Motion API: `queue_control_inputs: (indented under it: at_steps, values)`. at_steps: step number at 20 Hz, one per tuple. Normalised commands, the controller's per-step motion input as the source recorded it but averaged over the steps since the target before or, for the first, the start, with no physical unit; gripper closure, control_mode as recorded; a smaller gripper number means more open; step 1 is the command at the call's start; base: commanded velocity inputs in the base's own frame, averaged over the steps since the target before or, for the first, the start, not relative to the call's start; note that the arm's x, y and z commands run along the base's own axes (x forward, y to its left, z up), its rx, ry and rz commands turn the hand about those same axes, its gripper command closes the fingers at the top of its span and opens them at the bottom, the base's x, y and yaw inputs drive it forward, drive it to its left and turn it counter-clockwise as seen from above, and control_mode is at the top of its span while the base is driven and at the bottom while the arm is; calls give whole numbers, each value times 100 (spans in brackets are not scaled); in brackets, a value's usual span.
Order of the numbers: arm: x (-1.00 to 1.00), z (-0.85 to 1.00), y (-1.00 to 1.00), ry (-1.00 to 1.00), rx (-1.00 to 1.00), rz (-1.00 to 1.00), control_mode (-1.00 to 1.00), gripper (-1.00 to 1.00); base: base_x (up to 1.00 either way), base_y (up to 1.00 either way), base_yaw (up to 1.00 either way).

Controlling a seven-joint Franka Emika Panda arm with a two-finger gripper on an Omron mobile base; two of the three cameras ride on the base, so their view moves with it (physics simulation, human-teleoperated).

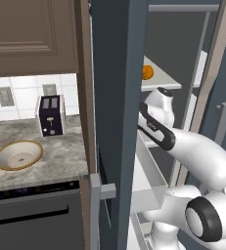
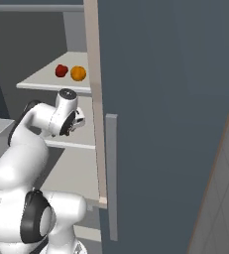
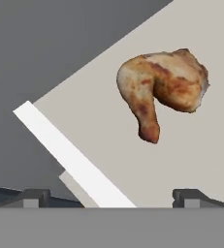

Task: Take the bell pepper, chicken drumstick, and orange from the freezer and place them in the bowl on the counter.

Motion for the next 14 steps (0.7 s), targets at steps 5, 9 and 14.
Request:
queue_control_inputs:
  at_steps: [5,9,14]
  values:
    - [19,-8,3,0,0,3,-100,-100,0,0,0]
    - [14,-21,3,0,0,3,-100,-100,0,0,0]
    - [13,-22,11,0,0,2,-100,-100,0,0,0]
